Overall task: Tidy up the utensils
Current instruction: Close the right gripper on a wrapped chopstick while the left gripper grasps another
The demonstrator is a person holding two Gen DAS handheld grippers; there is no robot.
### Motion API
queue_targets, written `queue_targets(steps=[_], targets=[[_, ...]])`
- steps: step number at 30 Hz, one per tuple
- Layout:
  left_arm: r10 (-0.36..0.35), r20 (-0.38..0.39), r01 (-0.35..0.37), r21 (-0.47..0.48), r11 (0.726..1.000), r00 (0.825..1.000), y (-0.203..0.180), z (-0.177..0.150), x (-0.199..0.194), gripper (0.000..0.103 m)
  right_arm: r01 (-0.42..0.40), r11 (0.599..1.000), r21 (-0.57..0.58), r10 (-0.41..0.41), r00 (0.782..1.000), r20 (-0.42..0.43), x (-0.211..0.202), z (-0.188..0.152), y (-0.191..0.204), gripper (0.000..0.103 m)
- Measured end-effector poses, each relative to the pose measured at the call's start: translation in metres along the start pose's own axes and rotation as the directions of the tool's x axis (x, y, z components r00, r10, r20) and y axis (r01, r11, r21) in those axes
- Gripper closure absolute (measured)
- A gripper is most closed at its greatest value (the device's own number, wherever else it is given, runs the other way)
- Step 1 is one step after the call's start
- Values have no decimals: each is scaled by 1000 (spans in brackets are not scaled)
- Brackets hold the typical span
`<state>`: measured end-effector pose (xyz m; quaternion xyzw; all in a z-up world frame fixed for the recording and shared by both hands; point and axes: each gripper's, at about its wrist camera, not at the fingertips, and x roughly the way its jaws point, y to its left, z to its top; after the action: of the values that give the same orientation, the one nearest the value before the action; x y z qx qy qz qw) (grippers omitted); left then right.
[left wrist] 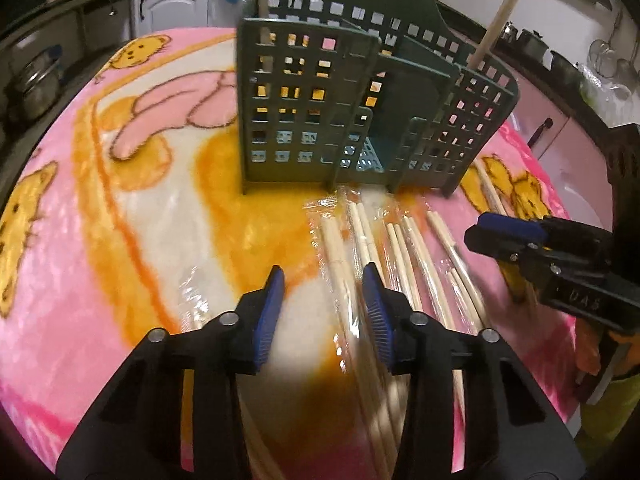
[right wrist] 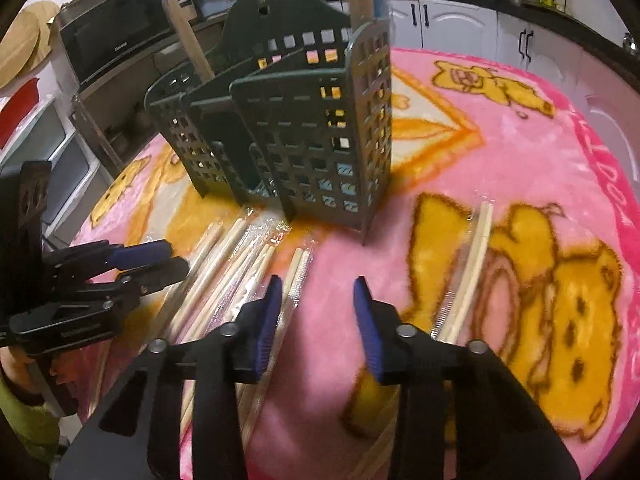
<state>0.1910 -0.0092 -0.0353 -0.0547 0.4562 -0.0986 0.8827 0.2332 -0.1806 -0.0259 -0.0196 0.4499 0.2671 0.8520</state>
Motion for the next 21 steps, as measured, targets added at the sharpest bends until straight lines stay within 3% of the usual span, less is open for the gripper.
queue_targets(steps=[11, 14, 21], targets=[[47, -28, -47, 9, 999, 998, -3, 17, 18, 72, 10, 1000, -3, -10, 999, -33, 25, 14, 10, 73], [47, -33, -46, 12, 999, 998, 2, 19, 19, 77, 29, 1000, 1, -29, 999, -46, 32, 15, 9, 73], [27, -44, -27, -10, 1000, 999, 12, 23, 21, 83, 38, 999, 33, -37, 998, -42, 37, 16, 5, 82]])
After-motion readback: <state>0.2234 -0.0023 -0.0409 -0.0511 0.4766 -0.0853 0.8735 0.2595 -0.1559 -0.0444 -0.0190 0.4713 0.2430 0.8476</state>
